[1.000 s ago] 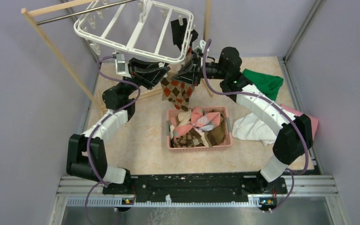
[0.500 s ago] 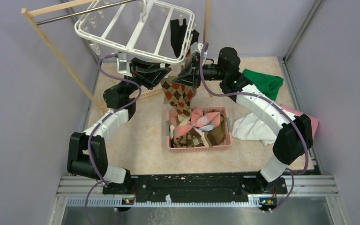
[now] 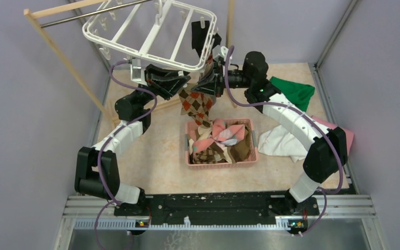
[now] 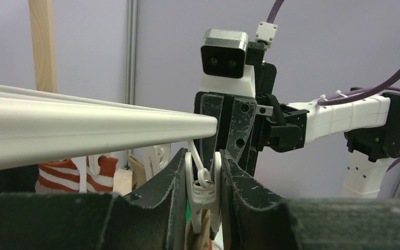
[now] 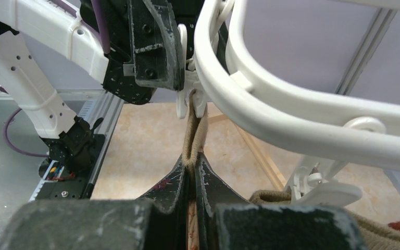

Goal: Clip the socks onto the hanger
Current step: Clamp the sock onto the hanger.

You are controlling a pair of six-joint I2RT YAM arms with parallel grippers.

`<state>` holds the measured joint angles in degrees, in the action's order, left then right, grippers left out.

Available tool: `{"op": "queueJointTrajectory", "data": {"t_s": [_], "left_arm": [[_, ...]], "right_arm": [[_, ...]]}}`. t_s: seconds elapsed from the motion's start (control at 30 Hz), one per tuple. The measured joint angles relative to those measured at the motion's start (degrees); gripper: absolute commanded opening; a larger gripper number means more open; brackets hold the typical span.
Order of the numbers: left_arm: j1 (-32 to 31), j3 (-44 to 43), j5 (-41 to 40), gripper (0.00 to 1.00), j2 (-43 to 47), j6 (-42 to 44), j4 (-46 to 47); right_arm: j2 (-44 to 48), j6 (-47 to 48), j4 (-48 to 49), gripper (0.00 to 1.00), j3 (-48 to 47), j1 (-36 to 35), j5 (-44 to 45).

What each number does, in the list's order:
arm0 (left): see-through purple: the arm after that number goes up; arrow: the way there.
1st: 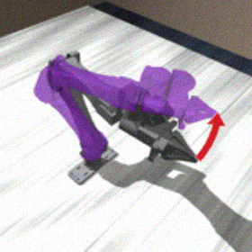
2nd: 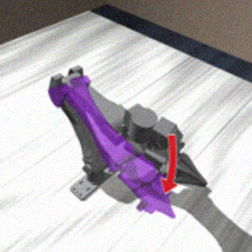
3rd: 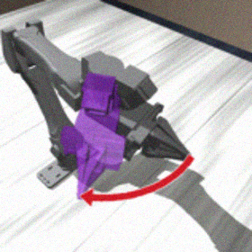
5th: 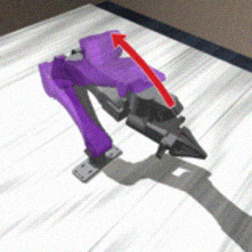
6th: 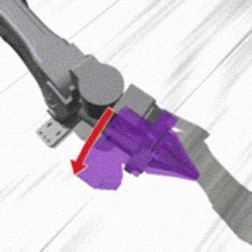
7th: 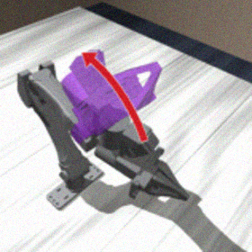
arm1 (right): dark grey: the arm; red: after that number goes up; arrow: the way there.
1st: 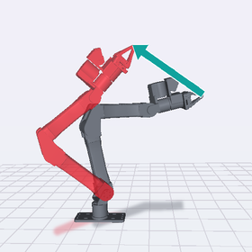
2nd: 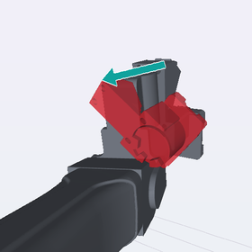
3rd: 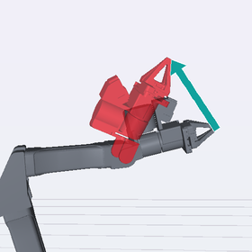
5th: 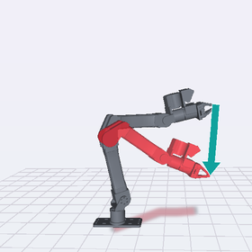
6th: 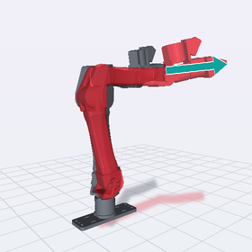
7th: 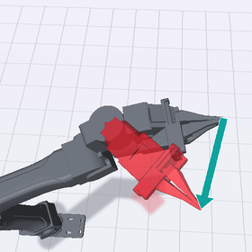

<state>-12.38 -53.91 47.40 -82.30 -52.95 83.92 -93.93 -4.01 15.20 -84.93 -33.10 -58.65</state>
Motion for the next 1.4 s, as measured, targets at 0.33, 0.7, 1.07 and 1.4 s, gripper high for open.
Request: {"op": "queueJointTrajectory", "data": {"t_s": [0.33,0.7,1.07,1.4], "left_arm": [[0.0,0.0,0.2,0.00,-0.5,-0.7,0.1],[0.0,-0.3,0.3,0.14,-0.7,-1.2,0.1],[0.0,-0.3,0.1,0.67,-0.7,-2.2,0.1],[0.0,2.2,-1.0,0.98,1.6,1.0,-0.3]], "right_arm": [[-0.1,-2.2,3.1,0.00,-1.3,0.0,-0.8],[-0.1,-3.3,3.7,0.00,-1.4,0.0,-0.8],[-0.4,-3.3,3.6,0.00,-1.4,0.0,-0.3],[-0.5,-3.2,3.3,0.10,-1.4,0.0,0.1]]}}
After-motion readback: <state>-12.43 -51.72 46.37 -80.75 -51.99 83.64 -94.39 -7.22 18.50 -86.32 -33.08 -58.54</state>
